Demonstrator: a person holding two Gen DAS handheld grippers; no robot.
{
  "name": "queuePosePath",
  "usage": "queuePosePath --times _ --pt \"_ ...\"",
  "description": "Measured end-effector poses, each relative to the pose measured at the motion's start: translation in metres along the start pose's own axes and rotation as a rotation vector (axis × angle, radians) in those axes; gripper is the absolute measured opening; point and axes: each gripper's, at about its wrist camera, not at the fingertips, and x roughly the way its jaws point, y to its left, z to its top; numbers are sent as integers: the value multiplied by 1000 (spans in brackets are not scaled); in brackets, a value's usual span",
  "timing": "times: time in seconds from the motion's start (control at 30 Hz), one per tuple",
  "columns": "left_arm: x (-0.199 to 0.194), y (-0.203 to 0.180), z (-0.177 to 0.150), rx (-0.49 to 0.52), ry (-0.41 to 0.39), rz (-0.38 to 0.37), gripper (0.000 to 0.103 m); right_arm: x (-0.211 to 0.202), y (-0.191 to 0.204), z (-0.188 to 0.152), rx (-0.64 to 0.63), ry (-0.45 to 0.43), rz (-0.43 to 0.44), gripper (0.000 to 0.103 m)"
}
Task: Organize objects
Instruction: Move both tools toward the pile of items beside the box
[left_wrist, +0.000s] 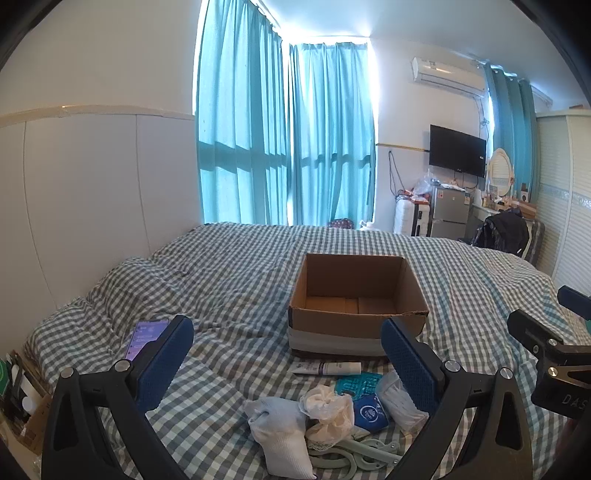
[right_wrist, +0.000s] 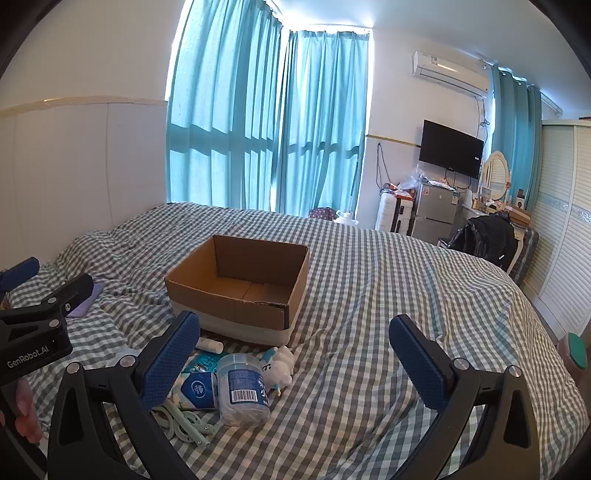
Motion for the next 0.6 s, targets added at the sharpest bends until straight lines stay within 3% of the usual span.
queuePosePath --times 0.6 --pt "0 0 -3 17 29 34 103 1 1 -6 7 13 46 103"
